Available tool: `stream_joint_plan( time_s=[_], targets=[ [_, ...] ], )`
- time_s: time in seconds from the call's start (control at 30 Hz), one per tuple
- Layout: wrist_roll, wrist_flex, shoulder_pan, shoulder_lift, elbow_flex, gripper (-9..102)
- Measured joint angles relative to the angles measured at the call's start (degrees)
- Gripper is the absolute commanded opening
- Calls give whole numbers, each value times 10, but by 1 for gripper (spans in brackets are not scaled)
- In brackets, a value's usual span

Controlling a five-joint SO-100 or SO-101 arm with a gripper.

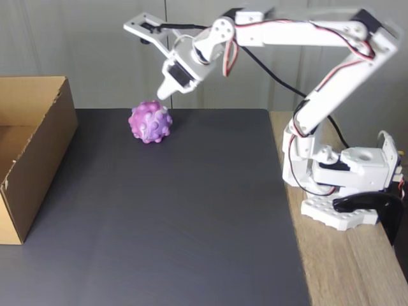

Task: Grasp a ball and put it in the box.

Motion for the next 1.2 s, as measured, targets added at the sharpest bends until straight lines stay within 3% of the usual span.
stream_joint_plan(
  time_s=[0.23, 0.8, 1.0, 1.2],
  targets=[
    [11, -26, 32, -62, -34, 6],
    [13, -57, 35, -106, -40, 29],
    [18, -62, 35, -123, -40, 44],
    [24, -84, 21, -146, -40, 50]
  ],
)
